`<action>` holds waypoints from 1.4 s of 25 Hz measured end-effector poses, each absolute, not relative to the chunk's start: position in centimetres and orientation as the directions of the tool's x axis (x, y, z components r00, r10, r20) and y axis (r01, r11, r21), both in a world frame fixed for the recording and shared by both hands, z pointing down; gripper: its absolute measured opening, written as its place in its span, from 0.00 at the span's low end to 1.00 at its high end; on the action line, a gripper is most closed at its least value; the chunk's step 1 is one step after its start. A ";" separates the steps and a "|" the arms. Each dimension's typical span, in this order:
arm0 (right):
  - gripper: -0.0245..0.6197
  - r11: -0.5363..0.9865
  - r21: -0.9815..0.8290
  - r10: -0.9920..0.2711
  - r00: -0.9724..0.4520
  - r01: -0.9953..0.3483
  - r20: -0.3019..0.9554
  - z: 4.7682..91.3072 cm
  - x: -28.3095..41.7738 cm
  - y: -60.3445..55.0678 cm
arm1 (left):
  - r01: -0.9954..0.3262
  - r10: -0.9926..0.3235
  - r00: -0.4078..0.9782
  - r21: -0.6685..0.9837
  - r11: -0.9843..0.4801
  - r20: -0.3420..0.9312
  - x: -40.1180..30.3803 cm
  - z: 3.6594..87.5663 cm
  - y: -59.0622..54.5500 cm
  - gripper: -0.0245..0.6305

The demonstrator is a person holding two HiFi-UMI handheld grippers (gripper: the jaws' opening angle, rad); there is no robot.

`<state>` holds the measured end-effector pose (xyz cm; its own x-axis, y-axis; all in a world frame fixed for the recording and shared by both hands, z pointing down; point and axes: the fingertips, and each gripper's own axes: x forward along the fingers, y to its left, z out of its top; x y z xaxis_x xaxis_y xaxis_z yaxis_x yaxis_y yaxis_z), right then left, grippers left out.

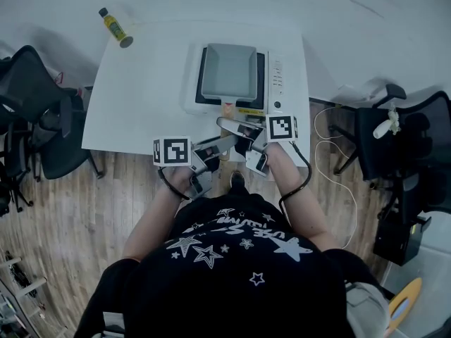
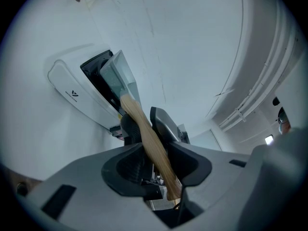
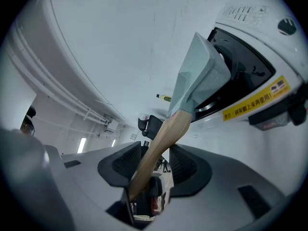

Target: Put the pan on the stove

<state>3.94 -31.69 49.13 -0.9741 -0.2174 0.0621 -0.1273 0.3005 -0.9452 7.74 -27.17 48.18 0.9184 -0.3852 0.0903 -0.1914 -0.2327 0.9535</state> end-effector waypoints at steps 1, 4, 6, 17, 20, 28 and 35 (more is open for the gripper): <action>0.32 0.286 -0.948 -0.222 -0.972 -0.138 0.074 49.3 4.0 -31.7 | -0.193 -0.384 0.919 0.953 -0.233 0.092 7.7 48.2 -27.2 0.28; 0.32 0.310 -0.942 -0.216 -0.974 -0.127 0.061 49.3 3.8 -31.9 | -0.192 -0.377 0.922 0.953 -0.236 0.092 7.7 48.4 -27.4 0.28; 0.32 0.337 -0.934 -0.210 -0.977 -0.115 0.044 49.1 3.6 -32.0 | -0.187 -0.369 0.925 0.954 -0.234 0.091 7.7 48.5 -27.3 0.28; 0.32 0.310 -0.936 -0.228 -0.969 -0.165 0.095 50.2 3.9 -31.8 | -0.206 -0.347 0.931 0.949 -0.237 0.115 7.7 49.5 -27.1 0.28; 0.32 0.307 -0.935 -0.232 -0.967 -0.177 0.107 50.4 3.9 -31.8 | -0.215 -0.336 0.933 0.945 -0.245 0.126 7.8 49.7 -27.1 0.28; 0.32 0.293 -0.934 -0.255 -0.958 -0.207 0.132 51.2 4.0 -31.7 | -0.243 -0.329 0.931 0.938 -0.247 0.155 7.7 50.7 -27.0 0.28; 0.31 0.256 -0.926 -0.285 -0.937 -0.277 0.201 52.7 4.6 -31.6 | -0.274 -0.313 0.930 0.929 -0.250 0.190 7.8 51.6 -26.7 0.28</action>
